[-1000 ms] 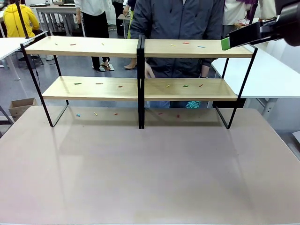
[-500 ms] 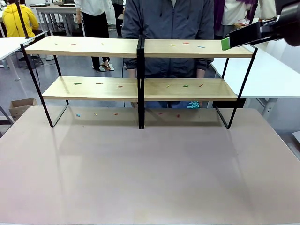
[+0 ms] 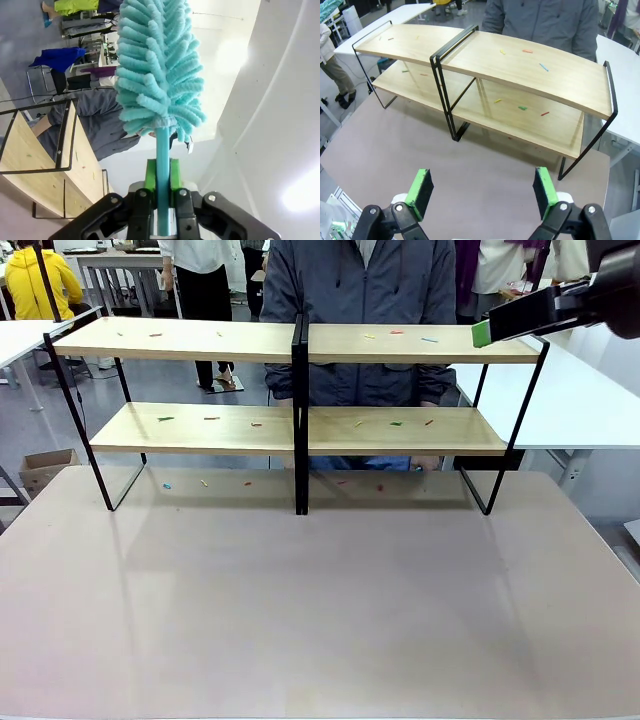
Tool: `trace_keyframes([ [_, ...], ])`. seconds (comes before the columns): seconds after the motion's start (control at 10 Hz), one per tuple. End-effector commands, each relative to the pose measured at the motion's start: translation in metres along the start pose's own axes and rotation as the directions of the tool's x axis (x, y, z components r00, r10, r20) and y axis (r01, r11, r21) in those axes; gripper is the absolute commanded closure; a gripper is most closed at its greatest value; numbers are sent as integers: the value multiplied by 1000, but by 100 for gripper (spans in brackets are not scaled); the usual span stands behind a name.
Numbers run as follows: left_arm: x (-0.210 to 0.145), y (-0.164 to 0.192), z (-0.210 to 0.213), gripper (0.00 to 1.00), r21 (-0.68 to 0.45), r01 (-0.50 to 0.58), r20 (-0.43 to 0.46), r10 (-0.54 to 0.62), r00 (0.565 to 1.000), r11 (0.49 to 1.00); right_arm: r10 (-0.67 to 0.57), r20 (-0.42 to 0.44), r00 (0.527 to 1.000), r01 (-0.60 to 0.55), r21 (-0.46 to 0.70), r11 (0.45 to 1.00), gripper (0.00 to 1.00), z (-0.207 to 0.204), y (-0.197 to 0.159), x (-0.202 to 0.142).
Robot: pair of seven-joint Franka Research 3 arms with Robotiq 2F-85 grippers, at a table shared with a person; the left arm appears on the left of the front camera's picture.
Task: Clean the shelves.
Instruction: Clean a randomly selected level of the Shelf with the Duster.
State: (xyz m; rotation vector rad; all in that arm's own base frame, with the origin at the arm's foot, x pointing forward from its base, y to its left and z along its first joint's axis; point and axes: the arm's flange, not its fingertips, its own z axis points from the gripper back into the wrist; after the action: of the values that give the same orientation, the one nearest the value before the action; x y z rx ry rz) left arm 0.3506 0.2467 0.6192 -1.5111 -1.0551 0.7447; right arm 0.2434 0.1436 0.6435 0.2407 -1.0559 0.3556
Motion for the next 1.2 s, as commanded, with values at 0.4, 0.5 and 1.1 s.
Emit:
trace_keyframes([
  [0.4,1,-4,5,100,2,-3,-12,3,1000,1000,-1,1,1000,1,0,1000,0,0,0,1],
  [0.5,2,0,2,87,1,0,6,0,1000,1000,-1,1,1000,1,0,1000,0,0,0,1],
  [1.1,-195,7,-18,87,-58,287,-909,-170,382,956,-1,1,1000,1,0,1000,0,0,0,1],
])
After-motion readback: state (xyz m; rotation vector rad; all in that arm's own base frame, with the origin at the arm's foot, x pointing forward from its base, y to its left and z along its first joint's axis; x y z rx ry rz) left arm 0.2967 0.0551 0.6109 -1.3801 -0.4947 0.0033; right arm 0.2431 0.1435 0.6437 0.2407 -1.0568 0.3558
